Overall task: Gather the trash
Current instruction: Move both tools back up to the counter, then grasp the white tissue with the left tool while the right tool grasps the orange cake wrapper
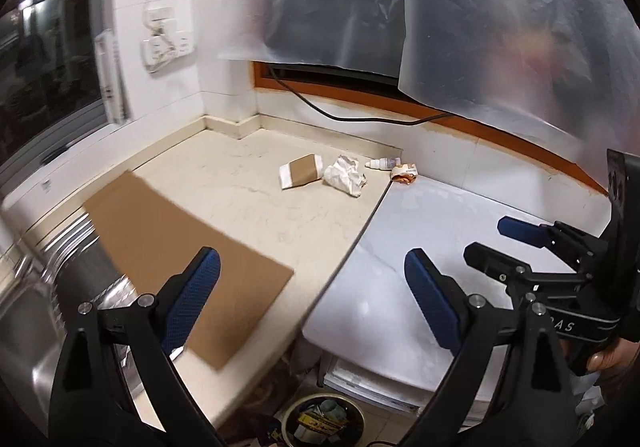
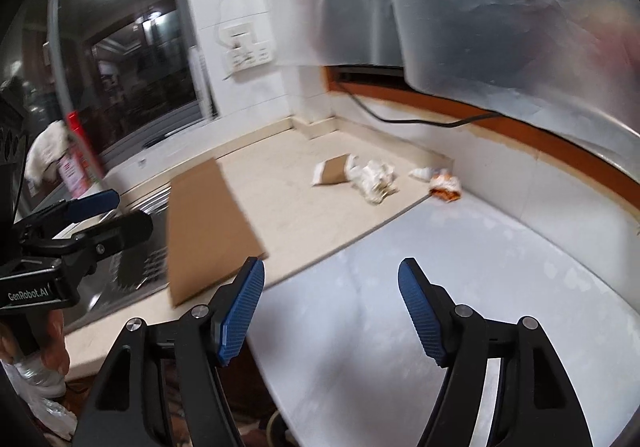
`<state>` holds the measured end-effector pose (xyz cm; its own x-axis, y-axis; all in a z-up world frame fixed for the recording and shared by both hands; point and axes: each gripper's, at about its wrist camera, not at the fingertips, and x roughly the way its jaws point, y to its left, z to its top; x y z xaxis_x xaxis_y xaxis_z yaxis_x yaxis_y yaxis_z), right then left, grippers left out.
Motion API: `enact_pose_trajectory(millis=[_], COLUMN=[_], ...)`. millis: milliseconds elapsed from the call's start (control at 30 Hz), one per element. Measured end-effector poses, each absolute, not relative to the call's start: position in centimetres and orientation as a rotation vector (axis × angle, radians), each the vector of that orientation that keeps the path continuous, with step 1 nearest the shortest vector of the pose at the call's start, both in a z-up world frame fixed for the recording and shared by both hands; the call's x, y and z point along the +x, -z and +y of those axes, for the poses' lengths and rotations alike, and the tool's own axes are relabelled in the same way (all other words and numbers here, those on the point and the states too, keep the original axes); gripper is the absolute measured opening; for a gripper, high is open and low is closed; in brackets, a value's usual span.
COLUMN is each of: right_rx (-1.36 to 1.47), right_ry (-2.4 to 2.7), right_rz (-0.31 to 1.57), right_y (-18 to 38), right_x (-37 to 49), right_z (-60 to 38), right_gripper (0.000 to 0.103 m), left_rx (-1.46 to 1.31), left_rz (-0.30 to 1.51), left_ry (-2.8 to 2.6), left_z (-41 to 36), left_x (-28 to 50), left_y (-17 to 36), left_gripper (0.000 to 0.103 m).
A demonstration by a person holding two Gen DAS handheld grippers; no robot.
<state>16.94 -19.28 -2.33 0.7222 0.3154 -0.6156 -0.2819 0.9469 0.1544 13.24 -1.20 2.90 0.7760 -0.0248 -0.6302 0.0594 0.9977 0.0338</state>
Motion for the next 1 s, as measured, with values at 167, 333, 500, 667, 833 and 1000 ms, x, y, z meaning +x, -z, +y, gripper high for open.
enact_pose_trajectory(millis=[167, 333, 500, 667, 833, 1000], right_rx=[0.072, 0.124, 0.269, 0.353, 0.405, 0.416], right_ry=[-0.217, -0.084, 0.022, 0.1, 0.168, 0.2], right_rz=[0.696, 0.718, 0.747, 0.75, 0.76, 0.781], right_y=[3.2, 5.7, 9.4, 12.4, 15.1, 17.1], right_x=[22.3, 28.9, 36.0, 41.0, 45.0, 48.1], right_z=[-19.0, -19.9, -22.2, -24.1, -25.2, -26.1], right_gripper=[0.071, 0.071, 0.071, 0.071, 0.071, 0.071], left_rx=[0.07, 0.058, 0.023, -0.032, -0.104, -0.124], left_rz=[0.72, 0.762, 0.833, 0.91, 0.965, 0.974], left_ry=[0.133, 0.227, 0.292, 0.305, 0.3, 0.294], left_z=[-0.2, 0.0, -0.7, -1.3, -1.5, -1.5], left_x=[20.4, 28.4, 35.6, 41.5, 45.1, 46.5], left_y=[-2.0, 0.1, 4.0, 8.1, 10.9, 12.4], left_gripper=[0.092, 0.092, 0.092, 0.092, 0.092, 0.092])
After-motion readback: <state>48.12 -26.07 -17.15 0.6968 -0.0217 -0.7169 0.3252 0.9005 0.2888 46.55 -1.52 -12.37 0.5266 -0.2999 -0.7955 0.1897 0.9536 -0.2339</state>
